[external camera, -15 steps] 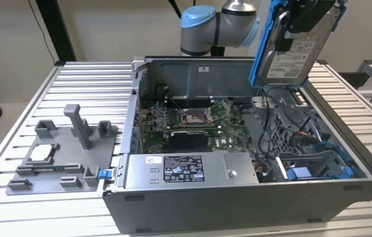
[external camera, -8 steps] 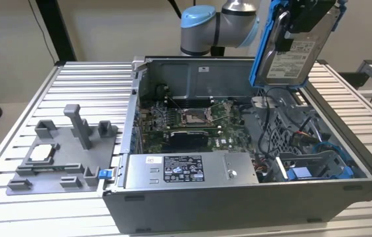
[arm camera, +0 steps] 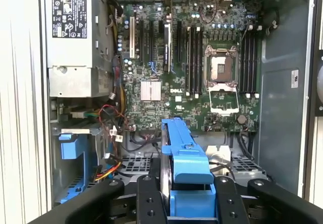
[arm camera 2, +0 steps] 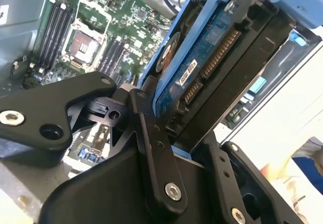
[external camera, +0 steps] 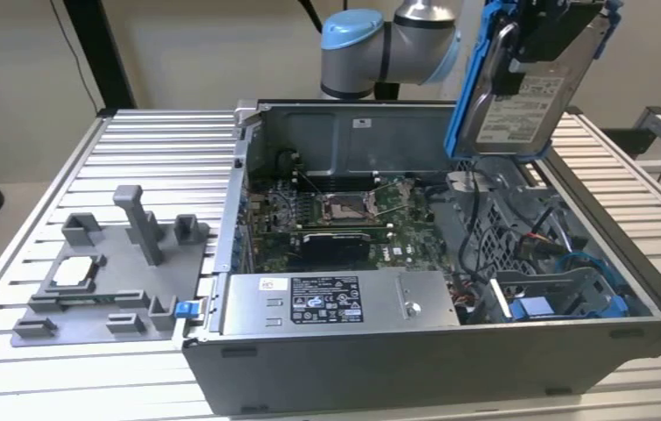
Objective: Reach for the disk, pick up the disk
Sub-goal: 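Pick up the disk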
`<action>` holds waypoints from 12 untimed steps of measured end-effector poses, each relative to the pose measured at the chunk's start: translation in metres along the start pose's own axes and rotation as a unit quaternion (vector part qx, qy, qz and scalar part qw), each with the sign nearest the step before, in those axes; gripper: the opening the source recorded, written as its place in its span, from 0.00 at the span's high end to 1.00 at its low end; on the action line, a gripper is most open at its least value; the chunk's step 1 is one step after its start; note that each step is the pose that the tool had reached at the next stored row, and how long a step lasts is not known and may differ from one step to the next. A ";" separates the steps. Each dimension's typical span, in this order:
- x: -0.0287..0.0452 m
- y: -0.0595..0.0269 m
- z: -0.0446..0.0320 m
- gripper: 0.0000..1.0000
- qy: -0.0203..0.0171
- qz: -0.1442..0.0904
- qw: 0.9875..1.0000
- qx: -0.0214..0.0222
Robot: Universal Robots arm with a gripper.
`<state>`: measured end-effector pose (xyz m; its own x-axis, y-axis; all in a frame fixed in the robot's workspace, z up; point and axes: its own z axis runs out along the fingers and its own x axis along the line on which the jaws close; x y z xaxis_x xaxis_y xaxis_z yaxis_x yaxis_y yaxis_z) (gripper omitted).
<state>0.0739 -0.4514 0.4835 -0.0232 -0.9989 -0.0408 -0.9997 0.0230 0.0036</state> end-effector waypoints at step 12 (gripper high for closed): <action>0.0197 -0.0004 -0.0003 1.00 0.000 0.000 1.000 0.000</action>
<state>0.0738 -0.4711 0.4830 -0.0232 -0.9989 -0.0408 -0.9997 0.0231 0.0036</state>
